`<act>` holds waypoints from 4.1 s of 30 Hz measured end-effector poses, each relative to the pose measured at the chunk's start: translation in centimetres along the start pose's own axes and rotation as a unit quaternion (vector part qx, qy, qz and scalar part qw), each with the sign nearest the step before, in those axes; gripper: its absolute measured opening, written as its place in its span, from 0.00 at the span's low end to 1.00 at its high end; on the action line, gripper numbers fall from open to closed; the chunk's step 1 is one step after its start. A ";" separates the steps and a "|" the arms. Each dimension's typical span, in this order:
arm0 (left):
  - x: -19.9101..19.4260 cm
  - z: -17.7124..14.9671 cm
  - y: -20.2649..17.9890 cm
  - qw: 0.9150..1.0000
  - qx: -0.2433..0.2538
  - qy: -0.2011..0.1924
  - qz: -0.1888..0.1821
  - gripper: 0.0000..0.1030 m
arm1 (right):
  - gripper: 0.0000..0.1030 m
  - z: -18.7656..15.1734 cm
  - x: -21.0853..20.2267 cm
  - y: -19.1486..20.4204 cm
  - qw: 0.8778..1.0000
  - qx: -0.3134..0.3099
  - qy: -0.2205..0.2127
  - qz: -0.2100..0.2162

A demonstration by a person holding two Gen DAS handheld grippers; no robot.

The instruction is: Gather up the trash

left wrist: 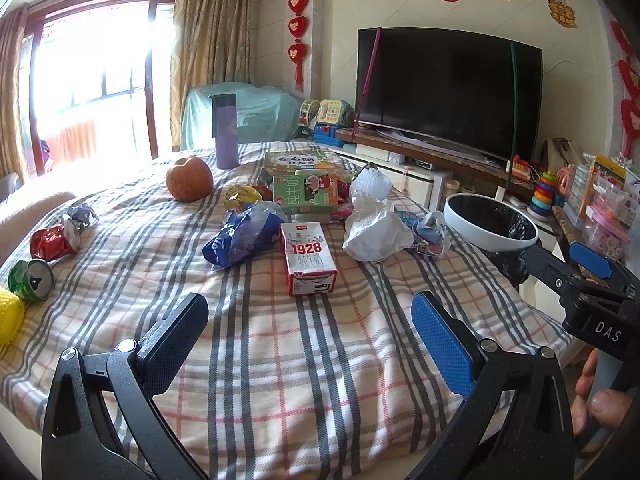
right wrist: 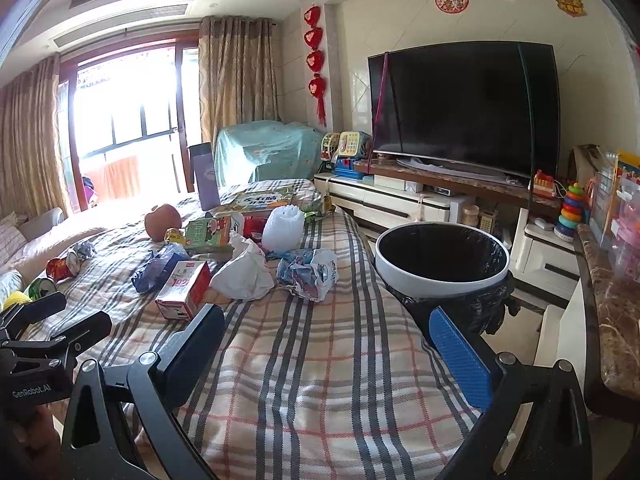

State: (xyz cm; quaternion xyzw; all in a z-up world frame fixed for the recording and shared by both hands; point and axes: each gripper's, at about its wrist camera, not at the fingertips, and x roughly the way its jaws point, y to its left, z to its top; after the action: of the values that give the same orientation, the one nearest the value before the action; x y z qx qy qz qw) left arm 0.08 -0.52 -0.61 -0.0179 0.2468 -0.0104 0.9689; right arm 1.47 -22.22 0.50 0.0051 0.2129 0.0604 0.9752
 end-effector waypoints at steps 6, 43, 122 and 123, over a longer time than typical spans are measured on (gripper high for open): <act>0.0 0.0 0.0 1.000 0.001 -0.001 0.000 1.00 | 1.00 0.0 0.0 0.1 1.000 0.001 0.001 0.002; 4.6 0.5 0.8 0.998 -0.012 0.056 -0.016 1.00 | 1.00 0.5 4.2 -0.8 0.998 0.015 0.052 0.028; 9.9 7.3 -14.9 0.972 0.089 0.097 -0.194 0.45 | 0.12 2.9 7.9 -13.5 0.986 0.111 0.120 0.000; 10.1 7.5 -15.2 0.972 0.089 0.099 -0.195 0.45 | 0.12 3.0 8.0 -13.9 0.986 0.113 0.121 -0.003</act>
State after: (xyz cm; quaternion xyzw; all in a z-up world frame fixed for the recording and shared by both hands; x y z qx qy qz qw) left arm 12.36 -15.77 1.71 0.0220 0.3314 -0.2230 0.9165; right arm 11.48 -34.98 -0.60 0.1075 0.3345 0.0336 0.9356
